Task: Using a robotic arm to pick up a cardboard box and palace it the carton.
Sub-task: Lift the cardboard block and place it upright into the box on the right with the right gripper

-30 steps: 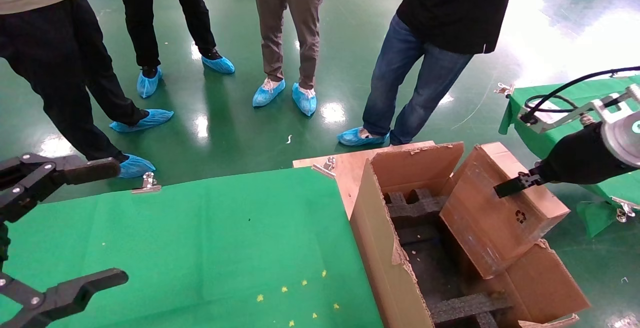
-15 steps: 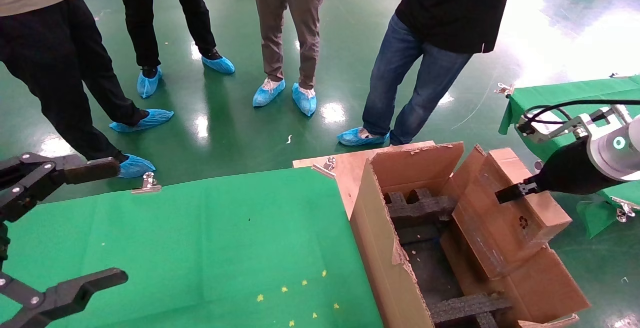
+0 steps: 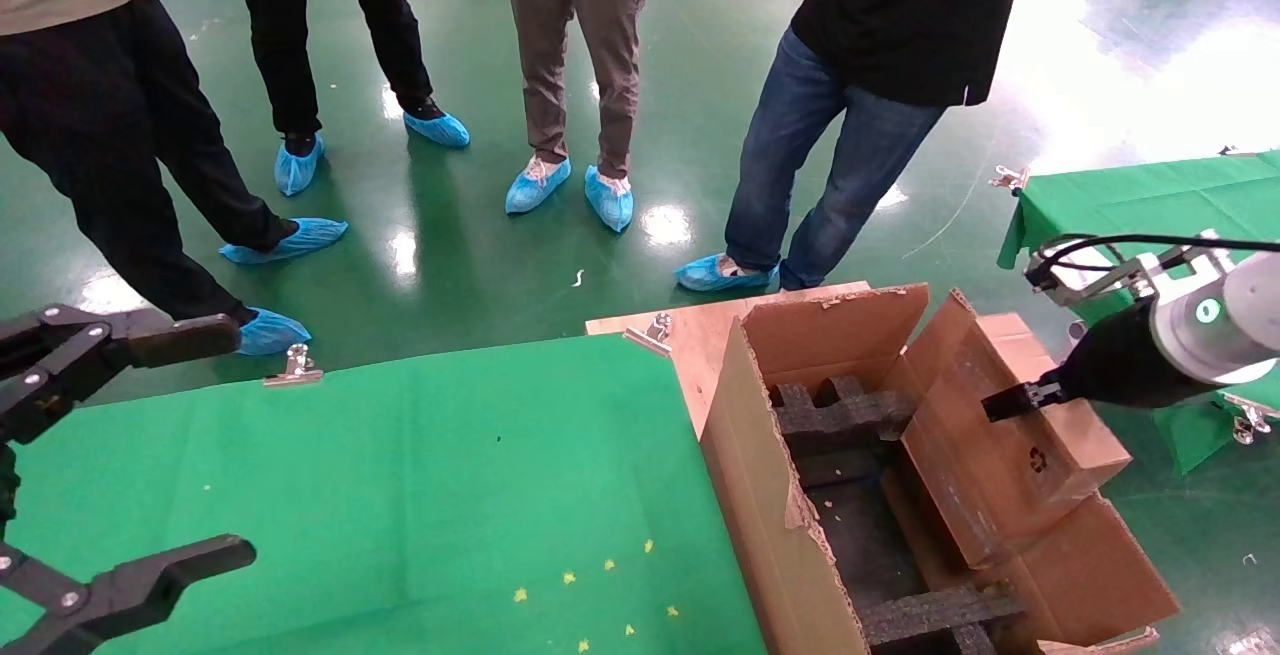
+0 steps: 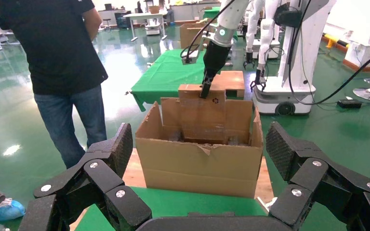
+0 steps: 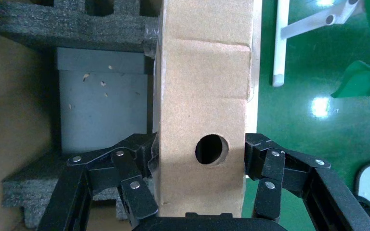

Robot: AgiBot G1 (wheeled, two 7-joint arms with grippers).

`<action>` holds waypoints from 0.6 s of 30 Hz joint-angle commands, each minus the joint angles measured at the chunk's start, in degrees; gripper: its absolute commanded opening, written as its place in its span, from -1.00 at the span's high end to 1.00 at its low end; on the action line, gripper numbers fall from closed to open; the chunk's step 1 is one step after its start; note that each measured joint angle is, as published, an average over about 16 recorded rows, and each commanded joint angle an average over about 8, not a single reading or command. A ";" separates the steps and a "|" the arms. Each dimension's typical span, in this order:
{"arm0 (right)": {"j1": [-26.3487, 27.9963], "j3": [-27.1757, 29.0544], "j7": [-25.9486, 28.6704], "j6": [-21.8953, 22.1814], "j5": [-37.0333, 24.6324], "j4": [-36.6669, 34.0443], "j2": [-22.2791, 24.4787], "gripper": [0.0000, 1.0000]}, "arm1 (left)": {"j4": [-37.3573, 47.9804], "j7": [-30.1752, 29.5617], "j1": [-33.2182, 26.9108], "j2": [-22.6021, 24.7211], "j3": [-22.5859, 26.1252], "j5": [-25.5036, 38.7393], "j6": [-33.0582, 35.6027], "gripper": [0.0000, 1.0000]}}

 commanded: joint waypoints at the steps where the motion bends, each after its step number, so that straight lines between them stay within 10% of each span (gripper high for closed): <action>1: -0.69 -0.17 0.37 0.74 -0.05 -0.22 -0.23 1.00 | 0.00 0.00 0.00 0.00 0.00 0.00 0.00 -1.00; 18: -7.92 -1.47 -1.24 8.97 0.95 -6.85 -3.58 1.00 | 0.00 0.01 0.00 0.00 0.01 -0.01 -0.01 -1.00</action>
